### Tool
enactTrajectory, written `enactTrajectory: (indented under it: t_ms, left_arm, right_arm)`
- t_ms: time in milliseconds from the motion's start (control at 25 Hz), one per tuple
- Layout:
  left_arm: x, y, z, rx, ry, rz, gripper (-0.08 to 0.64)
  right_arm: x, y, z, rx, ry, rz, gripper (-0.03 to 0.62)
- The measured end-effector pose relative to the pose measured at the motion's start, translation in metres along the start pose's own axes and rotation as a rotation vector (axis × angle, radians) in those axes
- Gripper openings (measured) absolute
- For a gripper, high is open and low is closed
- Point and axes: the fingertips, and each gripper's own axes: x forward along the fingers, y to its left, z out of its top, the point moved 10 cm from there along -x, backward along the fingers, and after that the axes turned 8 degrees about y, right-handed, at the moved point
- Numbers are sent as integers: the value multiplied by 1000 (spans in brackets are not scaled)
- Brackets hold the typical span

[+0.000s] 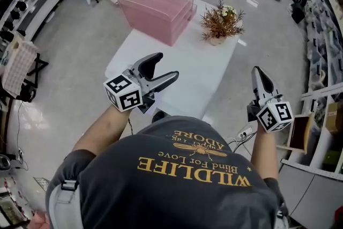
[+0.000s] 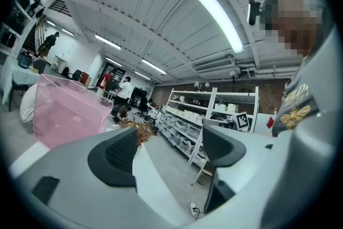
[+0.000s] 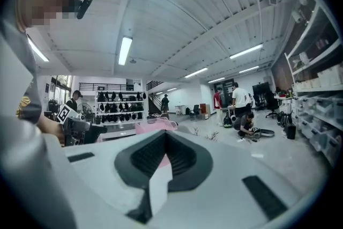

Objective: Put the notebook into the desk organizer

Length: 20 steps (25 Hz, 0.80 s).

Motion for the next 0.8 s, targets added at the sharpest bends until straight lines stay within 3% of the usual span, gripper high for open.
enactTrajectory:
  t_ms: [160,480,680,800]
  left_arm:
    - [-34,35,-24,-48,15,102,385]
    - [-110,56,-116,-284,-18,417,383]
    - [-159,72,-205,-494,10,634,383]
    - [-166,79,-254,-586,50,725,383]
  right_arm:
    - [33,13,8,-29,26,43,0]
    - [92,19,6,-71,100,191,0]
    - [122,50,7,-117,142,283,0]
    - [130,64,9,-148,161,317,0]
